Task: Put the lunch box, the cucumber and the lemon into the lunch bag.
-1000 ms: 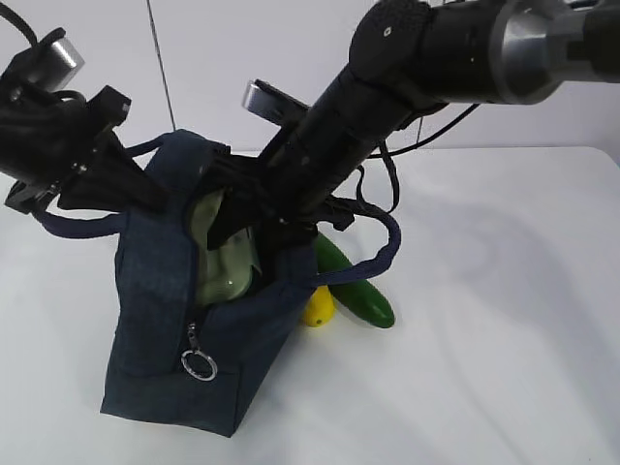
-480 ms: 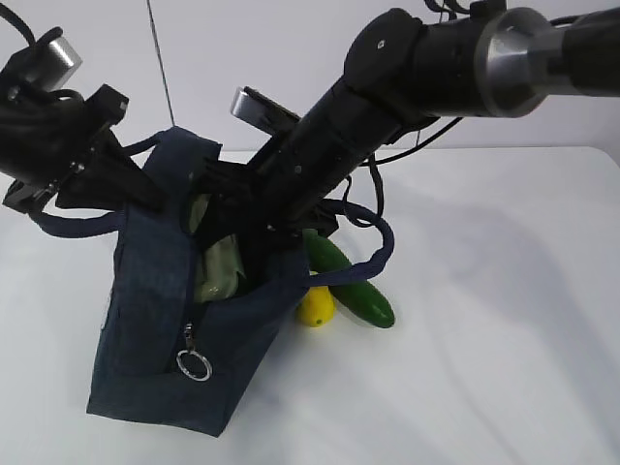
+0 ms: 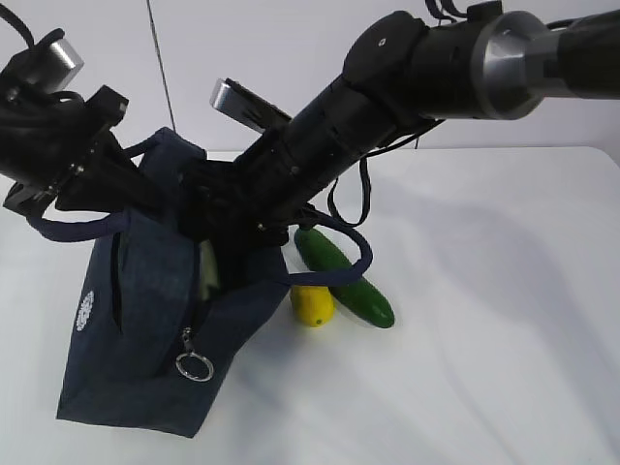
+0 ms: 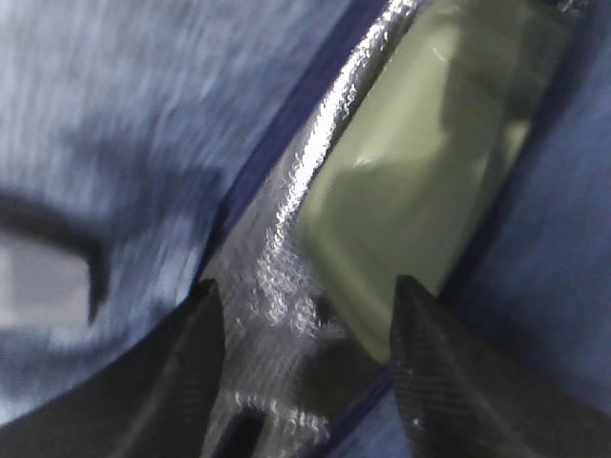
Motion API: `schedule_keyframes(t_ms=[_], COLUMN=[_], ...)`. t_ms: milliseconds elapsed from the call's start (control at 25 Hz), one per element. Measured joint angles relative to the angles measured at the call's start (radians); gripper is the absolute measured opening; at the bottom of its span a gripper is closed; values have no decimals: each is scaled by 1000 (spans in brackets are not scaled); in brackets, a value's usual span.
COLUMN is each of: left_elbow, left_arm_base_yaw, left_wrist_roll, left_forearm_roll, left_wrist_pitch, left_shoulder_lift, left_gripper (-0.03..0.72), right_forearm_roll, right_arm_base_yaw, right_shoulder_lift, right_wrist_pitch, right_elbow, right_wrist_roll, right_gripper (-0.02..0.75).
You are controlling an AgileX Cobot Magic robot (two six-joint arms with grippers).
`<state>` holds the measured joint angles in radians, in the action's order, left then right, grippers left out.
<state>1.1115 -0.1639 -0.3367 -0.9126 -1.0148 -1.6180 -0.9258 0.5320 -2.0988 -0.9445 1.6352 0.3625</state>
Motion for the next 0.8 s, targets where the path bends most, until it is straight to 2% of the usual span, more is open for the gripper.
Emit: schedule_keyframes(t_ms=[280, 440, 600, 800], left_elbow=[2, 2, 2, 2], left_arm_base_yaw=[0, 0, 0, 11], left_wrist_roll=[-2, -2, -4, -4], left_forearm_roll=[8, 31, 47, 69], left_wrist_pitch=[-8, -8, -8, -8], left_shoulder_lift=[0, 0, 0, 0], left_gripper=[0, 0, 0, 0], right_forearm_roll=[-9, 49, 149, 335], right_arm_base_yaw=[0, 0, -4, -20], right_shoulder_lift=[0, 41, 129, 191], right_wrist_pitch=[-43, -49, -42, -42], right_elbow=[8, 8, 10, 11], right_wrist_roll=[22, 24, 17, -57], right_gripper=[408, 409, 409, 408])
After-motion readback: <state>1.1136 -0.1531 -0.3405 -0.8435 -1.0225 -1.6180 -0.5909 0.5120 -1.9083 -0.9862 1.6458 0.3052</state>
